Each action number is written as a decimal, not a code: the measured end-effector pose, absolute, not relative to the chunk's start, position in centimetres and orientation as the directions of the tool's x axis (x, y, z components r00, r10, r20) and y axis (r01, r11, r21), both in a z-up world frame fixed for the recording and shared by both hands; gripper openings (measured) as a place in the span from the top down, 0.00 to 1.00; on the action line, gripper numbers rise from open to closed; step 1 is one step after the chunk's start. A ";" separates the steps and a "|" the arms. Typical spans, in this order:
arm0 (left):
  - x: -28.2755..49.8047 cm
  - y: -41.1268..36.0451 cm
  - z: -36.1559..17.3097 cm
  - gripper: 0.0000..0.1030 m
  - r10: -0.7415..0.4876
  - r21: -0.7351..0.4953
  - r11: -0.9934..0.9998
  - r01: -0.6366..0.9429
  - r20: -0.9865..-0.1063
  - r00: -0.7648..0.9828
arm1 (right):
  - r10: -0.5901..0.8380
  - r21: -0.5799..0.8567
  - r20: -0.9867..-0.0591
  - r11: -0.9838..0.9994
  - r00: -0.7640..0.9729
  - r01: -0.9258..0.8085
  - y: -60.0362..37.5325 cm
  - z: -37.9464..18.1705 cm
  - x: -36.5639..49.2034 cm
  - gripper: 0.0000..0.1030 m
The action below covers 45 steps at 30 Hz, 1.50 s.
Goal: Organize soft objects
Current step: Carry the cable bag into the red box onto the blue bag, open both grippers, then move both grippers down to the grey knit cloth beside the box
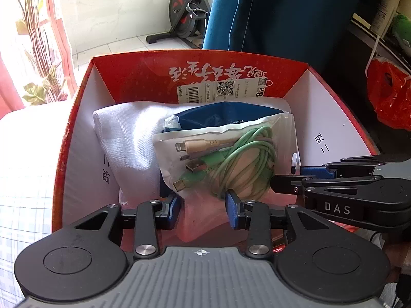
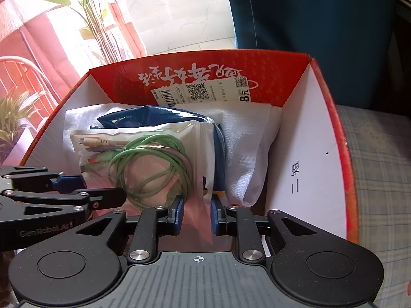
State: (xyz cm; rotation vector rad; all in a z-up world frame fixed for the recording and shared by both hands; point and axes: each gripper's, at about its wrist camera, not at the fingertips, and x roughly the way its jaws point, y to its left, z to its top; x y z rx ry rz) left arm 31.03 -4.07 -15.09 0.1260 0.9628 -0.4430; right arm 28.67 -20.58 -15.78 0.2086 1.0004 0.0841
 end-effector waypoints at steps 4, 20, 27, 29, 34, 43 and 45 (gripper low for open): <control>29.5 -3.3 -13.4 0.39 -0.318 -0.066 0.899 0.433 -0.778 0.542 | 0.125 0.151 -0.815 0.989 0.566 0.000 -20.3 -14.7 27.4 0.57; 18.4 0.9 -9.2 0.23 -0.382 -0.025 0.888 0.459 -0.595 0.707 | 0.205 0.055 -0.542 0.976 0.815 -0.209 -19.3 -9.0 16.8 0.01; 14.2 2.3 -11.3 0.23 -0.391 -0.062 0.894 0.445 -0.595 0.703 | 0.170 0.097 -0.419 0.985 0.892 -0.142 -19.3 -9.8 12.1 0.00; 13.0 3.1 -12.2 0.23 -0.403 -0.104 0.897 0.430 -0.597 0.694 | 0.150 0.097 -0.393 0.988 0.907 -0.122 -19.1 -10.5 10.5 0.00; 10.8 4.6 -14.6 0.23 -0.374 -0.165 0.920 0.355 -0.638 0.674 | 0.180 0.132 -0.424 0.982 0.888 -0.136 -18.6 -13.0 7.4 0.00; 10.6 5.5 -17.7 0.23 -0.379 -0.242 0.924 0.295 -0.677 0.631 | 0.196 0.277 -0.539 0.960 0.819 -0.048 -19.3 -18.2 4.8 0.01; 10.9 5.0 -18.0 0.23 -0.334 -0.193 0.940 0.283 -0.690 0.642 | 0.200 0.276 -0.543 0.960 0.816 -0.051 -19.3 -18.5 4.8 0.01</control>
